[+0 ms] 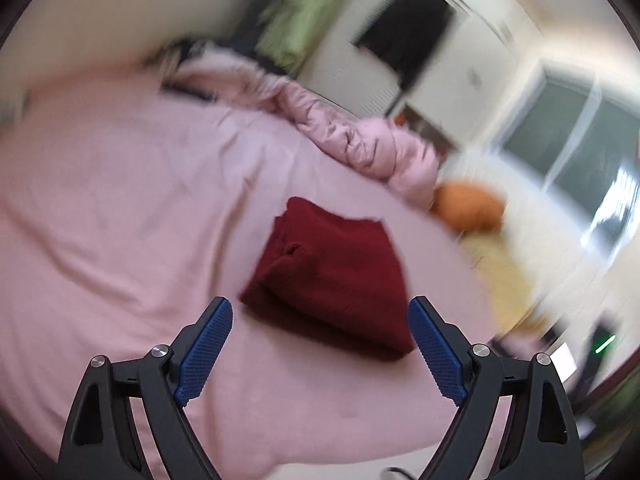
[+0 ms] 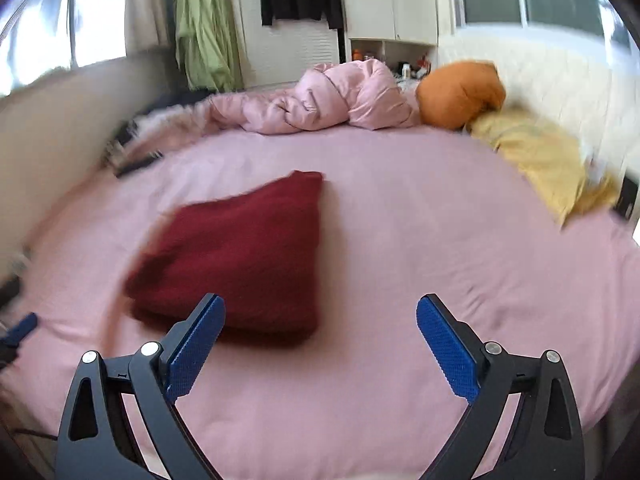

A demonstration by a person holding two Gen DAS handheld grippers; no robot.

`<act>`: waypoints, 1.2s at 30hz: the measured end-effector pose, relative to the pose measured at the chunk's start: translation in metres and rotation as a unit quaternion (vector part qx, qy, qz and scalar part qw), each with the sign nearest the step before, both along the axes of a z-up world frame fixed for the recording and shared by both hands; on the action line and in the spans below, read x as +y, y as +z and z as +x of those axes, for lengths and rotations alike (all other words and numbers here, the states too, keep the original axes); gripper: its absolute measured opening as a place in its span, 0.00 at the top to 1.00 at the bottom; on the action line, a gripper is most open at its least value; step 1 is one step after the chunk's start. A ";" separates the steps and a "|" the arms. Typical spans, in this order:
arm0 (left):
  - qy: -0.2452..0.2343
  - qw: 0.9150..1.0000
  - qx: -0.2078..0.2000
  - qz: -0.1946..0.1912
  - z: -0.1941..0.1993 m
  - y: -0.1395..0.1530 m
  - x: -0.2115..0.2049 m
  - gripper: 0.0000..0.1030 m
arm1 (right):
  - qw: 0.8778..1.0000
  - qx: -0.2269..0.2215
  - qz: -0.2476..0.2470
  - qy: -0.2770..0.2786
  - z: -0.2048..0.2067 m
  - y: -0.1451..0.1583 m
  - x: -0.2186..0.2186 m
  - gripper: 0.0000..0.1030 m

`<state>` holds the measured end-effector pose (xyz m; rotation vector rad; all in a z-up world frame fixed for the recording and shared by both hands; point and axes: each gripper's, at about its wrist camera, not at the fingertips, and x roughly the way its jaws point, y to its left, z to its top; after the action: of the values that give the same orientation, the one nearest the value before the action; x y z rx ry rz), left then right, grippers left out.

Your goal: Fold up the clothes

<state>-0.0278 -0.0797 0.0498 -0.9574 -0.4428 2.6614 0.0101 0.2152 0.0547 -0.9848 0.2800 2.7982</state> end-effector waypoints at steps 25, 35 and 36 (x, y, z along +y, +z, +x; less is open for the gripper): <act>-0.053 0.965 -0.002 -0.256 0.022 -0.038 0.099 0.12 | 0.999 -0.016 0.001 0.048 0.015 -0.021 -0.031 0.06; 0.003 0.988 -0.034 -0.148 -0.001 -0.026 0.099 0.00 | 0.999 -0.008 -0.027 0.039 0.016 -0.021 -0.019 0.06; 0.002 0.985 -0.044 -0.167 -0.004 -0.031 0.107 0.00 | 0.999 -0.006 -0.037 0.032 0.016 -0.022 -0.015 0.06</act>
<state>-0.0319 0.0268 0.0192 -1.1708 -0.0113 2.7574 0.0264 0.2006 0.0331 -1.0442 0.3600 2.8566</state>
